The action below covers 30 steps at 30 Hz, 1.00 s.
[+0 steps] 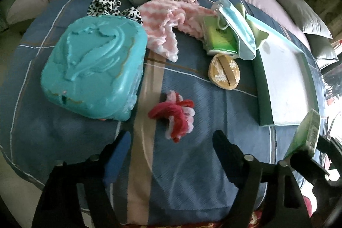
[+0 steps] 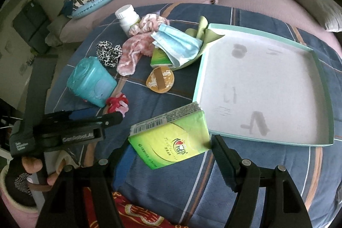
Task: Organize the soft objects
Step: 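Grasp the red-and-white fuzzy toy with the left gripper and lift it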
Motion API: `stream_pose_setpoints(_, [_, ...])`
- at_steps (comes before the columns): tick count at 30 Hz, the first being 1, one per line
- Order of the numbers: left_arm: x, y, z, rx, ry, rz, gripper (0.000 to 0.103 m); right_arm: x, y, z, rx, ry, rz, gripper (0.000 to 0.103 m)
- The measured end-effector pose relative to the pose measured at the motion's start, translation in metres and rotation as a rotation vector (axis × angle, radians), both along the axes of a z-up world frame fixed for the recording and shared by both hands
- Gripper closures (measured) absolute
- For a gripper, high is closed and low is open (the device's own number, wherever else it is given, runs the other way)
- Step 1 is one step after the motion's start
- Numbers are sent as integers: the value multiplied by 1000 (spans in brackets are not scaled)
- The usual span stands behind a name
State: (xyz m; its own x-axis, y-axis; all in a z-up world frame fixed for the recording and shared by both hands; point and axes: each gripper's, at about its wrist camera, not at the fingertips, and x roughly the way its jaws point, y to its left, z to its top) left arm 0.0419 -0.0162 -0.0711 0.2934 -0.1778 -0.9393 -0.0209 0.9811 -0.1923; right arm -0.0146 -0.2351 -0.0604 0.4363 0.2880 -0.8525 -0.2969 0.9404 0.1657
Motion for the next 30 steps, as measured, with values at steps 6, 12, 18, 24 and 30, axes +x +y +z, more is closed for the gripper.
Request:
stream_pose_setpoints(6, [15,-12,-8,4,18,4,33,1,-2,-2,13,3,2,29])
stream_pose_setpoints(12, [25,-21,-16,4,25,6,43,3,-5,-4,21,12,-3,29])
stream_pose_setpoints(18, [39,-23,-30,-5,40,25,69,6,-8,-6,31,21,-8,29])
stream_pose_setpoints(24, [41,-18,-34,-26,35,35,76,7,-8,-9,35,27,-11,29])
stream_pose_setpoints(30, [32,-10,-25,-31,18,36,77,6,-10,-6,41,17,-19,29])
